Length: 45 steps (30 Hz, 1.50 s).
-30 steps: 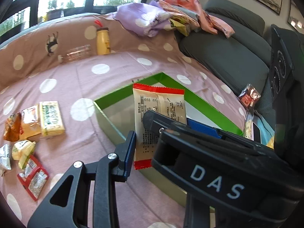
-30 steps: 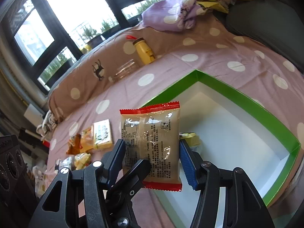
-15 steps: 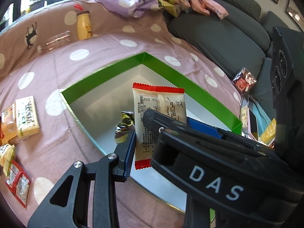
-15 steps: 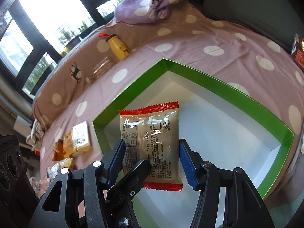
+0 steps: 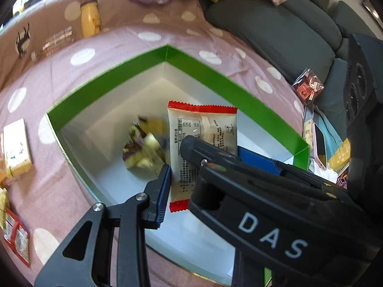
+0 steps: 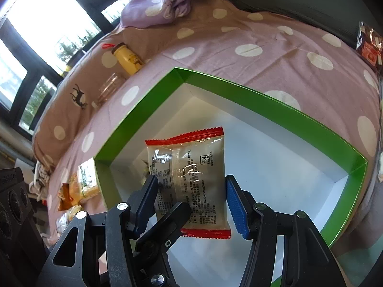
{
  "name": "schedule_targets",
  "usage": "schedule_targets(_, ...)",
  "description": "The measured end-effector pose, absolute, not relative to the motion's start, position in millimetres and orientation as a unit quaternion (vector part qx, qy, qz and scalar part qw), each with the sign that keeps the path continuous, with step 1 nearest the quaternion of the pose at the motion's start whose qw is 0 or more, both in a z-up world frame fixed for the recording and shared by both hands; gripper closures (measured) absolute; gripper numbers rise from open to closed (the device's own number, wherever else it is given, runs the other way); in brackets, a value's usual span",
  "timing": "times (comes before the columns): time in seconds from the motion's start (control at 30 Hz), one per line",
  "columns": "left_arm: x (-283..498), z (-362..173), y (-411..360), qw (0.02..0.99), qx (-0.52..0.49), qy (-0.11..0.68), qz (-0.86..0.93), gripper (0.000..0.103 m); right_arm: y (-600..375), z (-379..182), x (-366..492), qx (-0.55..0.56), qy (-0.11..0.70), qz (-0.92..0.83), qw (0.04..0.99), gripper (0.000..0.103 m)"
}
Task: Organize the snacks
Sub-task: 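Carry the white packet into the green box and release it, then move the right gripper to the red-and-white wafer packet and grasp it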
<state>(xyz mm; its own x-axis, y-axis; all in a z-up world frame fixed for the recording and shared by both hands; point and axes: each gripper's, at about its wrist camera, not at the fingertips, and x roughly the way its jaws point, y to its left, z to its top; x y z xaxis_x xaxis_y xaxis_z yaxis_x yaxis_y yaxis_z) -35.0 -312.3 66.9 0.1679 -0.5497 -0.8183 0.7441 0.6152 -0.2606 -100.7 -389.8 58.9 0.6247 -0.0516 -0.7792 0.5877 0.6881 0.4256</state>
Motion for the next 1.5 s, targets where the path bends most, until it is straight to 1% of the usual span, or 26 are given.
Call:
schedule_targets(0.23,-35.7,64.5,-315.8,0.770,0.114,0.475,-0.410,0.073,-393.0,52.7,-97.8,0.355,0.394,-0.190,0.826,0.043)
schedule_targets(0.33,-36.2,66.3,-312.7,0.774,0.106,0.472,-0.409,0.070,-392.7,54.5,-98.2,0.358,0.389,-0.185,0.828,0.043)
schedule_targets(0.4,-37.7,69.9,-307.3,0.780,0.100,0.465,-0.407,0.057,-391.0,58.3,-99.4,0.353,0.381,-0.184,0.834,0.042)
schedule_targets(0.43,-38.8,73.6,-302.4,0.786,0.096,0.457,-0.405,0.055,-390.6,60.5,-100.6,0.351,0.376,-0.184,0.838,0.038)
schedule_targets(0.57,-39.4,91.9,-277.1,0.813,0.073,0.425,-0.392,0.038,-386.1,74.4,-105.7,0.339,0.347,-0.187,0.854,0.028)
schedule_targets(0.6,-38.9,96.6,-268.4,0.820,0.065,0.418,-0.386,0.033,-383.8,78.1,-106.4,0.335,0.340,-0.186,0.859,0.021)
schedule_targets(0.63,-37.7,102.4,-256.5,0.828,0.054,0.410,-0.379,0.031,-380.8,81.7,-106.8,0.331,0.333,-0.183,0.864,0.019)
schedule_targets(0.67,-36.3,107.0,-245.4,0.835,0.045,0.404,-0.371,0.027,-377.4,85.3,-106.4,0.327,0.328,-0.177,0.868,0.018)
schedule_targets(0.73,-33.2,115.3,-221.1,0.849,0.027,0.394,-0.351,0.026,-369.7,90.8,-102.5,0.321,0.323,-0.164,0.875,0.018)
schedule_targets(0.87,-29.5,126.5,-167.5,0.879,0.001,0.379,-0.290,0.017,-347.1,100.9,-94.4,0.302,0.315,-0.129,0.891,0.014)
schedule_targets(1.03,-21.4,122.9,-99.8,0.903,-0.031,0.382,-0.195,0.015,-314.3,108.2,-79.5,0.265,0.323,-0.100,0.903,0.013)
schedule_targets(1.1,-18.4,116.0,-71.8,0.906,-0.052,0.386,-0.167,0.011,-301.1,108.4,-73.5,0.246,0.331,-0.092,0.907,0.012)
schedule_targets(1.2,-14.2,101.8,-38.7,0.908,-0.082,0.391,-0.123,0.010,-281.5,105.9,-62.6,0.218,0.346,-0.077,0.909,0.013)
schedule_targets(1.4,-2.1,78.6,3.3,0.901,-0.114,0.415,-0.049,0.010,-239.3,95.9,-44.8,0.161,0.377,-0.058,0.910,0.013)
schedule_targets(1.5,2.8,74.7,21.4,0.897,-0.138,0.418,-0.041,0.010,-217.3,89.8,-34.7,0.135,0.393,-0.046,0.908,0.013)
